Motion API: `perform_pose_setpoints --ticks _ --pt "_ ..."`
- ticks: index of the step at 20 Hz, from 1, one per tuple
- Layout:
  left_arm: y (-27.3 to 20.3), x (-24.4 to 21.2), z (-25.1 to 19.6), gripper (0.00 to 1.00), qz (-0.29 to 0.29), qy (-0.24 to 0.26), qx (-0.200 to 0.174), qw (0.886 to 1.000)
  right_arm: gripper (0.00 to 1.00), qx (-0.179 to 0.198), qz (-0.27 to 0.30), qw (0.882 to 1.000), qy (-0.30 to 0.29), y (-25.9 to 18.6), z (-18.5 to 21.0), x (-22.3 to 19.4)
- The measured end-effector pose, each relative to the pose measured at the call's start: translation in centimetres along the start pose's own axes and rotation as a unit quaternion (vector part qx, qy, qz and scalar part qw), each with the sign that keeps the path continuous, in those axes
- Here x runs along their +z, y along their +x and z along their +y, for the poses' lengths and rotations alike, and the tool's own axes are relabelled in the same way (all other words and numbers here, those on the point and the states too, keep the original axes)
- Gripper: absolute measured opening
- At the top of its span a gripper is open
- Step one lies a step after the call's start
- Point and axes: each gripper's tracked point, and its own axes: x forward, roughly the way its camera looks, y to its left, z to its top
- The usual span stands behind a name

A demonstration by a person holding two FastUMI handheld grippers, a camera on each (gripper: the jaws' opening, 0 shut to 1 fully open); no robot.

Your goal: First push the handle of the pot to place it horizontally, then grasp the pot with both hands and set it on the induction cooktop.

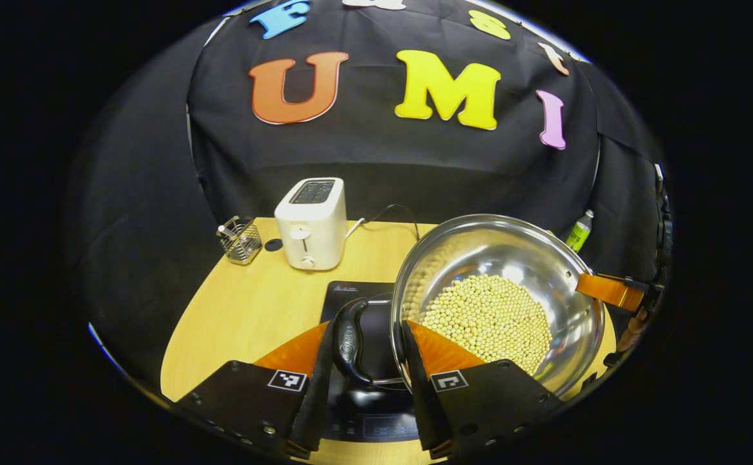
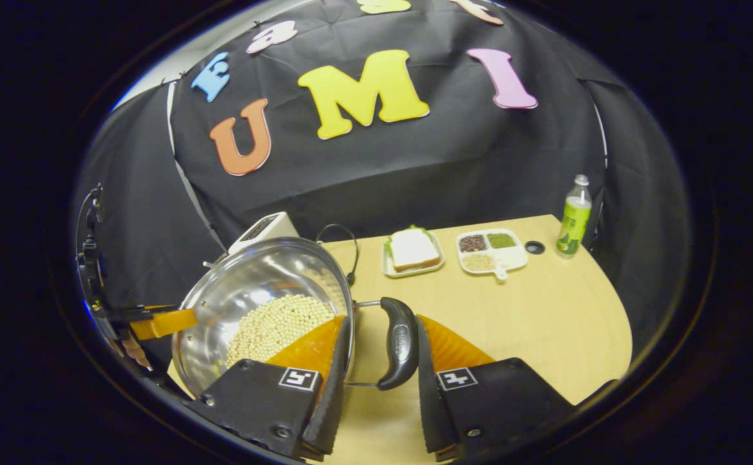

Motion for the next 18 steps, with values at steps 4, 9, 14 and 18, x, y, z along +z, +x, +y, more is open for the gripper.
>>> perform_pose_setpoints --ticks 4,9,14,18 --pt "1.5 -0.8 2.9 0.55 0.004 -0.009 0.008 1.0 0.52 0.011 0.002 1.0 -0.002 2.7 2.7 -0.6" --pt "4.3 -2.5 5.1 0.55 0.02 -0.017 0.013 1.0 0.53 0.006 0.014 1.0 -0.007 6.3 4.1 -2.6" --pt "6.7 -3.9 6.3 0.55 0.032 -0.032 0.008 0.999 0.53 -0.003 0.02 1.0 -0.012 8.6 4.6 -4.0" --pt "7.2 -3.8 7.0 0.55 0.013 -0.025 0.011 1.0 0.53 0.002 0.018 1.0 -0.002 9.5 4.9 -4.5"
